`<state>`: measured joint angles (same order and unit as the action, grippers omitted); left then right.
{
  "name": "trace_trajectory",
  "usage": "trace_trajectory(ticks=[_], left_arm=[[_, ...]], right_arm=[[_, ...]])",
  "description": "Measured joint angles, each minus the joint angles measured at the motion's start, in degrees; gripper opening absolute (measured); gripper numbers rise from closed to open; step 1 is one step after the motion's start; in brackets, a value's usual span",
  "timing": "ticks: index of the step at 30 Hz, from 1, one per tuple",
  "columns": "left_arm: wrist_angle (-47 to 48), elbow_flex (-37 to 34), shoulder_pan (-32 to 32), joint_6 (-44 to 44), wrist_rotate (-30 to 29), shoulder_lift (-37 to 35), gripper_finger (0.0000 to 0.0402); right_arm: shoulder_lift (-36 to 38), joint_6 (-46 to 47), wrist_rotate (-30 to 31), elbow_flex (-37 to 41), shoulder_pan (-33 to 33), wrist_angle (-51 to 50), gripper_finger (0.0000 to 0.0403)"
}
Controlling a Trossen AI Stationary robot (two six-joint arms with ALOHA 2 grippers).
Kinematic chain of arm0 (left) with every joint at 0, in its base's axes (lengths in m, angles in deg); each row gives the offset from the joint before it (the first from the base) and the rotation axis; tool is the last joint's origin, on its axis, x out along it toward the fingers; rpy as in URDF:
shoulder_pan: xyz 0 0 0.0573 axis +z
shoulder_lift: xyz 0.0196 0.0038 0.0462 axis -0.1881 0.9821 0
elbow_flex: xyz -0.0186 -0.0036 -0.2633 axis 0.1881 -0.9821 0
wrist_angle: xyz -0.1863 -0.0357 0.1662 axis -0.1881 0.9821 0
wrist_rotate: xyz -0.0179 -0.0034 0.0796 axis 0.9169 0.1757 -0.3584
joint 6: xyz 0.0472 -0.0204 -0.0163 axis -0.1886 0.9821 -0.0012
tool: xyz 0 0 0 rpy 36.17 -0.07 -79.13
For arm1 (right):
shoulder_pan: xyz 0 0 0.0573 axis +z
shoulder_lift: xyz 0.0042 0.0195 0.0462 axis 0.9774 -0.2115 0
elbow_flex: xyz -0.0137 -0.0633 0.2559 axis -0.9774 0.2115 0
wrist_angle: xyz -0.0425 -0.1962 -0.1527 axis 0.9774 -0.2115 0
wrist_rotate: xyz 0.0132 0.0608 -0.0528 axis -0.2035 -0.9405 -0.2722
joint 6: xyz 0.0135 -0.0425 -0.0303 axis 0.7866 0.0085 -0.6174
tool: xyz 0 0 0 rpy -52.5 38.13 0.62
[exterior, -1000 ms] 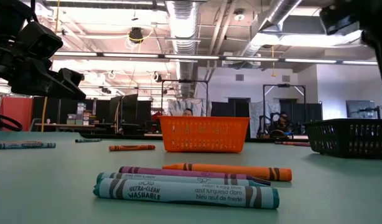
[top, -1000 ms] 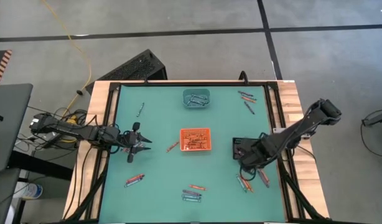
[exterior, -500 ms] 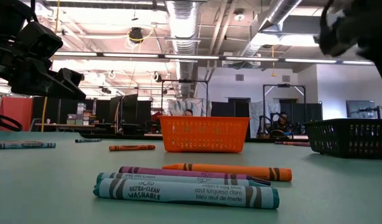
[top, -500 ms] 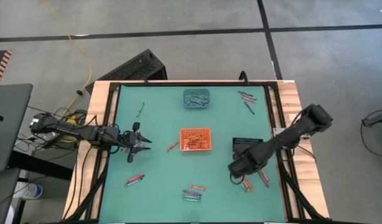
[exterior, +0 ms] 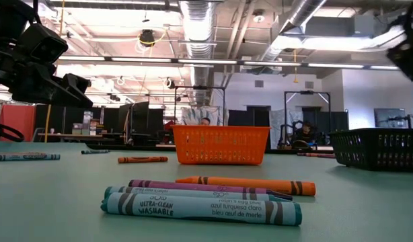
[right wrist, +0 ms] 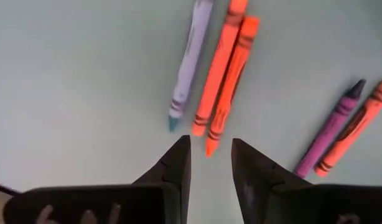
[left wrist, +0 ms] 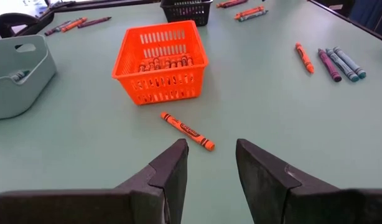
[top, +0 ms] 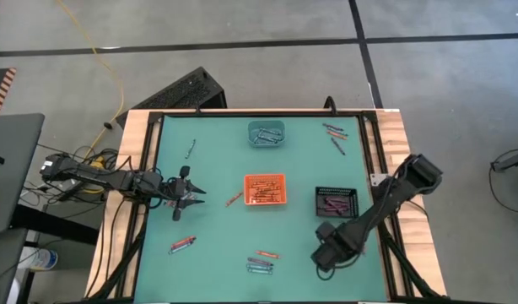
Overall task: Sort crayons
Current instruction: Put the orange crayon into the orange bin
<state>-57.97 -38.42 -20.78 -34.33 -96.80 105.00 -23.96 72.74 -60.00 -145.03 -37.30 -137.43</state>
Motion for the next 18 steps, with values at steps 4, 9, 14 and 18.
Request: trace_trajectory(ticks=[4, 9, 14, 18], left_arm=[[0.0, 0.0, 0.0, 0.0, 0.0, 0.0, 0.0127], [0.0, 0.0, 0.0, 0.0, 0.0, 0.0, 0.0128], [0.0, 0.0, 0.0, 0.0, 0.0, 0.0, 0.0128], [0.0, 0.0, 0.0, 0.0, 0.0, 0.0, 0.0128]], right_arm=[[0.0, 0.1, -0.3, 1.6, 1.3, 0.5, 0.0107], [0.0, 0.1, -1.9, 4.6, 2.6, 3.8, 0.0107], [0.0, -0.1, -2.8, 4.9, 3.0, 5.9, 0.0107], [0.0, -0.3, -3.5, 4.9, 3.0, 6.2, 0.0107]])
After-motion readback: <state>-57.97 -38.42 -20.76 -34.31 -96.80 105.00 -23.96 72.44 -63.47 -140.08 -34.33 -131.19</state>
